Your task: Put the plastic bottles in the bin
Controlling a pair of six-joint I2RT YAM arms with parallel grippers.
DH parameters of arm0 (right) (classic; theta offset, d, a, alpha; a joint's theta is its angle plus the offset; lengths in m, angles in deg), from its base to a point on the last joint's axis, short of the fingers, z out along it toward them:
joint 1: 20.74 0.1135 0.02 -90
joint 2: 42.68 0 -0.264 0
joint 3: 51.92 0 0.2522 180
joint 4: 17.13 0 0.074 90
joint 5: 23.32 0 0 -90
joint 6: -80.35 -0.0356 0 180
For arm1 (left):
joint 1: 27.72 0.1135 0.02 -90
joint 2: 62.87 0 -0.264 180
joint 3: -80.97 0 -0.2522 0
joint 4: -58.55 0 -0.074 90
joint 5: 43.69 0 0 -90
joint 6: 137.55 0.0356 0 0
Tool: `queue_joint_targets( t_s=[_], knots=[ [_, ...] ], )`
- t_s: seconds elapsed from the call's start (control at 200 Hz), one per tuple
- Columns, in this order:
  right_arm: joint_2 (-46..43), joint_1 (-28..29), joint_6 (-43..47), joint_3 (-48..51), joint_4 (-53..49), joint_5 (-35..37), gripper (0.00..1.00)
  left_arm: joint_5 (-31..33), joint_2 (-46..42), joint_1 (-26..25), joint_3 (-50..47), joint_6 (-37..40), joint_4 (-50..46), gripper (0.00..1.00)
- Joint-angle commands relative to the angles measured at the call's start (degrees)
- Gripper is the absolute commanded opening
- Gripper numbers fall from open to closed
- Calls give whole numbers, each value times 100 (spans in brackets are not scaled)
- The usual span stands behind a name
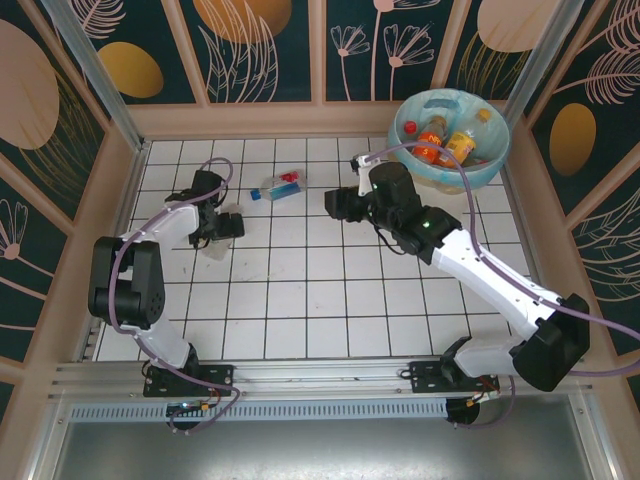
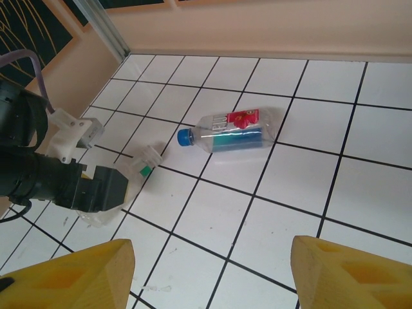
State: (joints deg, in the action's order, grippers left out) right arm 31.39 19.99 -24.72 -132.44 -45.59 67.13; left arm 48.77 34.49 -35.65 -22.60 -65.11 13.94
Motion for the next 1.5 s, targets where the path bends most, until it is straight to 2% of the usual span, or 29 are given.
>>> queue_joint_targets(
  t_s=[0.0, 0.16, 0.23, 0.315, 0.435, 0.571, 0.661, 0.766, 0.921, 1.031, 1.196, 1.311, 1.491],
  knots=[
    [-129, 41, 62, 149, 194, 69, 66, -137, 47, -7, -130, 118, -13, 84],
    [-130, 48, -29, 267, 244, -40, 66, 21, 46, -7, -263, 223, -30, 74],
    [-133, 48, -75, 295, 240, -27, 67, 71, 47, -7, -323, 274, -13, 64],
    [-154, 44, -115, 300, 222, -40, 67, 4, 51, -3, -341, 313, -7, 57],
    [-190, 47, -136, 254, 172, -45, 67, -52, -116, -4, -265, 327, -108, 52],
    [-268, 47, -128, 160, 81, -50, 67, -234, -782, -7, -205, 344, -165, 52],
    [-358, 49, -127, 99, 71, -121, 67, -784, -1453, -23, -164, 425, -123, 48],
    [-520, 43, -98, 91, 250, -435, 67, -1744, -2434, -91, -249, 391, 249, 46],
    [-858, 35, -107, 385, 1140, -1402, 68, -2998, -3803, -507, -501, 92, 1354, 44],
    [-1046, 39, -353, 678, 2081, -2227, 70, -3862, -4440, -945, -660, -159, 2221, 47],
    [-1123, 68, -828, 1023, 3673, -3656, 71, -4869, -4926, -1049, -906, -729, 3171, 46],
    [-1099, 142, -1013, 1149, 4495, -4013, 74, -5368, -5068, -1063, -873, -994, 3541, 46],
    [-837, 340, -1014, 910, 5095, -4508, 76, -5849, -5018, -1075, -741, -1087, 3635, 46]
  ],
)
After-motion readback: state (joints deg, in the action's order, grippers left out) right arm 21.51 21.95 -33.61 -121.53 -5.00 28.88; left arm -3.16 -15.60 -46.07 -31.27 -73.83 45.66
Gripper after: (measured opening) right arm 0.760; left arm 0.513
